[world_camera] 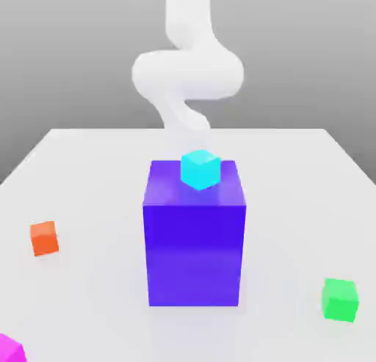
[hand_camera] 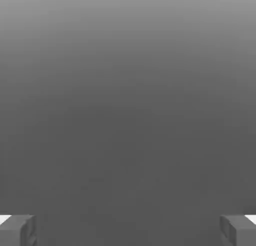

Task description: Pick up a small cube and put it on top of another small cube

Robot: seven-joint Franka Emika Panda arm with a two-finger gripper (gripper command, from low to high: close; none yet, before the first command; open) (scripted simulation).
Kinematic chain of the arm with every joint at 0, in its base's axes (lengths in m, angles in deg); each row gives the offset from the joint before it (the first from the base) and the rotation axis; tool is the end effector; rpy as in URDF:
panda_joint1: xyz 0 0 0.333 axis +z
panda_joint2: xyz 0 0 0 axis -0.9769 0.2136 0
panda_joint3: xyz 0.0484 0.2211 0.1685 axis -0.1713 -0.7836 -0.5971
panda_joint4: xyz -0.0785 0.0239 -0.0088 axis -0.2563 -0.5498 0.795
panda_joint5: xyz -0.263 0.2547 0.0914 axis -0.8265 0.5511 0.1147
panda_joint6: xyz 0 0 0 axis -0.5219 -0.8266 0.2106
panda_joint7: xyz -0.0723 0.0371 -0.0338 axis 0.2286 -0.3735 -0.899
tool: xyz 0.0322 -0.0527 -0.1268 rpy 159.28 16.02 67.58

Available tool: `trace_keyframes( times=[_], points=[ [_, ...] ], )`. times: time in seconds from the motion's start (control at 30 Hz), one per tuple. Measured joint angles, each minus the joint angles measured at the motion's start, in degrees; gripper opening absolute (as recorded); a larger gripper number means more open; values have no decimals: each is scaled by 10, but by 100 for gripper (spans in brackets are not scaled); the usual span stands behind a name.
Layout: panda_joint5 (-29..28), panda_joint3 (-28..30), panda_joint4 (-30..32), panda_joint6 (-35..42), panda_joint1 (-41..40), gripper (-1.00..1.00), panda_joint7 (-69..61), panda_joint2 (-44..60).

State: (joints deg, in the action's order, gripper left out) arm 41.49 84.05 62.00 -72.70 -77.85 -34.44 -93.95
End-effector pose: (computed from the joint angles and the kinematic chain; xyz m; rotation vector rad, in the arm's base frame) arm 0.4076 -0.0159 0.6364 -2.4553 1.0772 -0.9519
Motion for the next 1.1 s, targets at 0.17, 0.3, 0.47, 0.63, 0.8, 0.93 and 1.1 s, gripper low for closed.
trace_keyframes(
  times=[0.17,0.3,0.47,0.63,0.8,0.93,1.1],
  points=[
    [15,36,-17,-21,-4,0,-15,107],
    [32,63,-29,-38,-10,0,-29,190],
    [58,94,-46,-58,-20,0,-51,294],
    [86,115,-62,-78,-47,0,-75,398],
    [110,123,-78,-98,-75,0,-95,502],
    [122,132,-91,-115,-96,0,-107,585],
    [133,137,-107,-144,-126,0,-118,686]
  ],
)
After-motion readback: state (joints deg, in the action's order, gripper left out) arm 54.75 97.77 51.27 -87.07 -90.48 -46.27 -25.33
